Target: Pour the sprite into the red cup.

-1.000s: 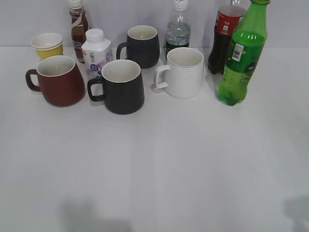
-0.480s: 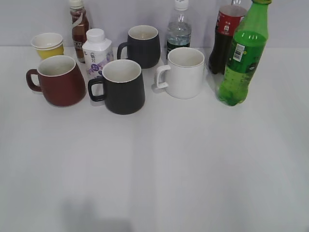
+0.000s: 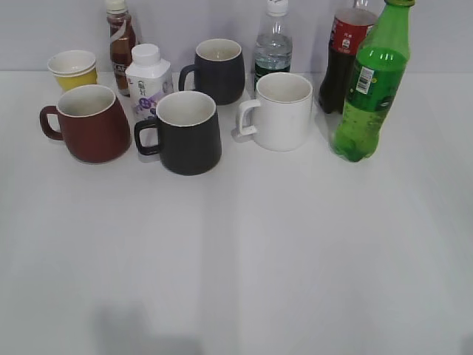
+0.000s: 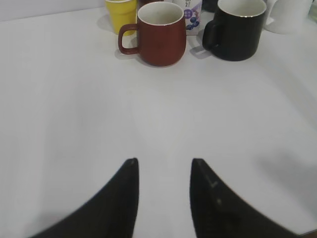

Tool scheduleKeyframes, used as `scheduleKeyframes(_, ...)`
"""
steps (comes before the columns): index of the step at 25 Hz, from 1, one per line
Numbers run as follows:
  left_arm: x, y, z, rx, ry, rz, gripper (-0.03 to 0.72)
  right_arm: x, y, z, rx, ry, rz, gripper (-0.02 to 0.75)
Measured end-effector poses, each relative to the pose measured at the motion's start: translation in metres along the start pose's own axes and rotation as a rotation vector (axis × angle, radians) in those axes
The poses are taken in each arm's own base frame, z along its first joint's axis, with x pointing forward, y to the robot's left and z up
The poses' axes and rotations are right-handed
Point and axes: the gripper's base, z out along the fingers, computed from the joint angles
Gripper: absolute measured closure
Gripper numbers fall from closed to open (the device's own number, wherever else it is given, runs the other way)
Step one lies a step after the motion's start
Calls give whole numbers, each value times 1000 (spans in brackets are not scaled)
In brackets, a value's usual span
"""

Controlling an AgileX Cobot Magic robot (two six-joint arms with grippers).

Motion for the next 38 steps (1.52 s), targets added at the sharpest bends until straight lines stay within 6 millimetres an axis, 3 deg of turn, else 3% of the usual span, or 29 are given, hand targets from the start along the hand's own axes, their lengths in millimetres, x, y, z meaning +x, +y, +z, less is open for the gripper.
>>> scheduleKeyframes(14,0,0,0,-1,0,-1,446,-1,0,0,-1,-13,1,300)
scheduleKeyframes(24,1,-2,-1,-225,-7,-112,446,-1,1,0,124,-10,62,300)
scheduleKeyframes(38,1,-2,-1,-235,-9,-111,447,-1,1,0,90,-12,46,300)
